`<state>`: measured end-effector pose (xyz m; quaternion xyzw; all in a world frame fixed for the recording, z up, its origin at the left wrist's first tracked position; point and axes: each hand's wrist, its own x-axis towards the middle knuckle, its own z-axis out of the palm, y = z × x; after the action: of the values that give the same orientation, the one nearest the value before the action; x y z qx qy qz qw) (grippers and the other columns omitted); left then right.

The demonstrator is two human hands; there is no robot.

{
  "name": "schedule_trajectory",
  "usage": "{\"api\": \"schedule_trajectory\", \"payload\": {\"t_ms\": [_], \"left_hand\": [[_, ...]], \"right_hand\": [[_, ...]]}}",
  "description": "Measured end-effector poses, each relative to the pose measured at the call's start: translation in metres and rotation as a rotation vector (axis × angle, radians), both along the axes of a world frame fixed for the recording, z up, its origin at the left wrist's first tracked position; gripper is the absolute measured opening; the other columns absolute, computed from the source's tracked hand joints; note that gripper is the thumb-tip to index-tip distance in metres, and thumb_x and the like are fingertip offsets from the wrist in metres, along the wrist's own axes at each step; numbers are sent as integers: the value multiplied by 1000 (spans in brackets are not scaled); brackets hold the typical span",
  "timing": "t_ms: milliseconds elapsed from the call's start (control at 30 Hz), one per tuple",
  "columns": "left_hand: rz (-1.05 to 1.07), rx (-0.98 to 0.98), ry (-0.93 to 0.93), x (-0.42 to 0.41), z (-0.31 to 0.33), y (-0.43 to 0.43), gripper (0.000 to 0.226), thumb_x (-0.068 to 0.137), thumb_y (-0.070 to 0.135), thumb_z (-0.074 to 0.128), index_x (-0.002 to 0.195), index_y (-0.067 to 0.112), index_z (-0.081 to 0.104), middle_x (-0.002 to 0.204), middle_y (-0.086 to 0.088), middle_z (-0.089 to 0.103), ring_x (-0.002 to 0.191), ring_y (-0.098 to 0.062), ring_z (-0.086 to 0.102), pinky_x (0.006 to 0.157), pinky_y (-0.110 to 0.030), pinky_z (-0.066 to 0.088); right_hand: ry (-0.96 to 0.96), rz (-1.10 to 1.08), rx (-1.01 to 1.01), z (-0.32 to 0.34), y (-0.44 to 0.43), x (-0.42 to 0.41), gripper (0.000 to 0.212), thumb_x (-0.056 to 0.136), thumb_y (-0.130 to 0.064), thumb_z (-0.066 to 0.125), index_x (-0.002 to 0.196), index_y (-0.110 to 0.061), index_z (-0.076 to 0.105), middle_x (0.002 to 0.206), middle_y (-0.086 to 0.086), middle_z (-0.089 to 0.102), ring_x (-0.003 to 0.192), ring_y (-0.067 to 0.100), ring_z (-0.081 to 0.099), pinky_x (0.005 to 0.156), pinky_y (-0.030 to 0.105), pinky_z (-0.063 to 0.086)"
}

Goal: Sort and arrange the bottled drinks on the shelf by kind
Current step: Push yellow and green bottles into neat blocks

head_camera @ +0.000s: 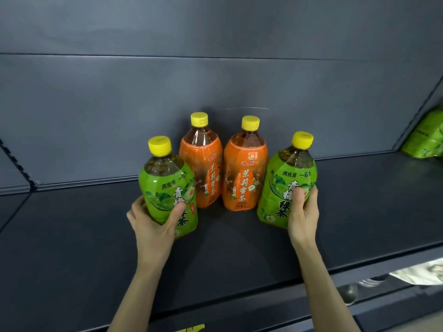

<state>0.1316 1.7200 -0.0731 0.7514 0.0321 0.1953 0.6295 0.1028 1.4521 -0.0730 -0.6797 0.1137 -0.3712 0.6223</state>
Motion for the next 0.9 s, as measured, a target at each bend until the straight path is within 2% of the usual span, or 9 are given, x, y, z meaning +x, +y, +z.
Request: {"api": "schedule_trajectory", "payload": {"t_ms": [33,100,167,267,367,467,600,733,900], "left_hand": [[-43,-31,-2,-4,0,-3,79,58,56,70,121,22,38,114,5,42,115,-7,44,89,-27,44],[-125,-111,-14,-10,2,-11,77,59,52,70,120,22,35,112,7,51,100,8,57,75,-12,49],[-156,-144,-29,-14,2,-17,76,60,49,70,121,19,35,107,13,55,90,16,58,64,-6,49],[-182,-170,-32,-22,7,-26,70,63,49,68,119,18,40,103,10,59,85,12,62,58,-17,53],[-243,-163,9,-37,14,-41,66,67,59,71,114,22,45,97,7,62,80,-3,67,44,-24,50],[-312,-112,35,-56,23,-63,69,61,68,67,114,30,48,97,9,66,81,-8,67,52,-31,51],[-415,-148,41,-80,39,-107,60,60,74,63,110,43,51,91,10,68,67,-9,62,49,-21,47],[-529,-194,62,-109,49,-163,65,57,76,62,112,41,53,78,12,64,53,-3,56,48,-20,46],[-632,-252,98,-170,41,-255,60,62,69,64,104,28,55,64,16,64,46,-1,56,40,-12,42]], "right_hand": [[4,2,3,0,2,-4,64,82,-59,44,130,-16,49,107,-12,62,91,-12,59,71,3,44],[14,-9,5,0,7,-12,67,78,-61,43,121,-10,52,101,-9,61,84,-12,58,68,3,43],[26,-10,16,2,13,-23,60,77,-61,42,111,-14,55,96,-9,61,80,-11,58,65,4,43],[42,5,24,6,22,-41,42,79,-62,43,101,-28,56,90,-14,68,82,-8,62,67,7,45],[64,12,54,10,24,-58,43,80,-64,45,99,-28,59,90,-22,69,81,-4,65,66,10,47],[79,-13,9,15,16,-76,49,80,-67,45,97,-23,57,80,-28,65,72,-9,60,62,6,44],[71,-99,20,29,-11,-108,44,80,-69,45,86,-27,58,74,-23,65,67,-7,59,59,9,44],[86,-219,6,41,-61,-152,53,77,-74,42,84,-25,61,78,-12,69,72,4,63,63,19,49],[96,-309,-16,47,-140,-228,49,79,-71,43,81,-26,62,76,-15,68,68,-2,60,61,15,47]]}}
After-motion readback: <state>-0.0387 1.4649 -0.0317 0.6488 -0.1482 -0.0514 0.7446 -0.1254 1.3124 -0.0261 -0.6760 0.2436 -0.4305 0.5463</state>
